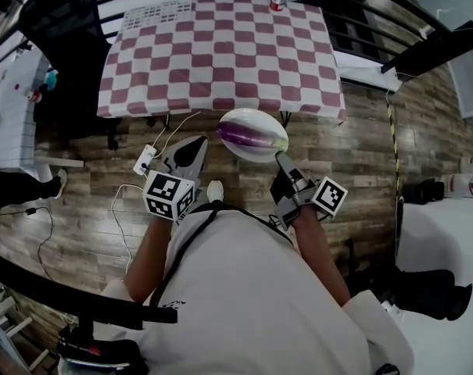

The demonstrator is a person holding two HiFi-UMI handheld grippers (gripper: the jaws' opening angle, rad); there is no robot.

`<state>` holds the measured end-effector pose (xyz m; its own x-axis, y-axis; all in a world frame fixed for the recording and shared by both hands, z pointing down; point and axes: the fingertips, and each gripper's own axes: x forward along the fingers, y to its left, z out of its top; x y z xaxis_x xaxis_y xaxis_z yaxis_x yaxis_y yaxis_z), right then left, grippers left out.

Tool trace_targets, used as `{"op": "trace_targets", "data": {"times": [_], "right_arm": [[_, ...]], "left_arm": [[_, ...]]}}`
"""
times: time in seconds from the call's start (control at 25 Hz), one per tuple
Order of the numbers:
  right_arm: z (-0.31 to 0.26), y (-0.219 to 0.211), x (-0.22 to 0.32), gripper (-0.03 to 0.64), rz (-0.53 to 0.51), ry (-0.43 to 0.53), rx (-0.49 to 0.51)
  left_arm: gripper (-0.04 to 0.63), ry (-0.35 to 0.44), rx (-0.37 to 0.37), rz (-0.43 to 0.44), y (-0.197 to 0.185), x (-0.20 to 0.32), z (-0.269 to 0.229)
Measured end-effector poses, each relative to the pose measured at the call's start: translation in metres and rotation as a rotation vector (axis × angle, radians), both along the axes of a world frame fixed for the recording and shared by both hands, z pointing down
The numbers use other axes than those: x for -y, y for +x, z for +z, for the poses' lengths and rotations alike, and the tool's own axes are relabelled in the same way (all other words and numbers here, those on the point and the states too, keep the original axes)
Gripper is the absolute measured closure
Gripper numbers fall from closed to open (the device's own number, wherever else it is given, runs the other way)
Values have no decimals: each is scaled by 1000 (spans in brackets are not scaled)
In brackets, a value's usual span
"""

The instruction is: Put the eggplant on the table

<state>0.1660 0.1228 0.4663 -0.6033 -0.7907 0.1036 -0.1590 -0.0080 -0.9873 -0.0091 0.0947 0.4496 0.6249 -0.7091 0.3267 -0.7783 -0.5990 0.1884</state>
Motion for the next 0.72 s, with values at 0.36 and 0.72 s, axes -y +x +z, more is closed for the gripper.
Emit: {"op": "trace_targets", "data": {"times": [0.36, 0.72], "right_arm": [[1, -44, 33, 591, 16, -6, 5], [0, -76, 63, 591, 12, 0, -7]], "left_arm": [[594, -5, -10, 15, -46, 36, 7], [594, 1, -21, 21, -78, 65, 10]]}}
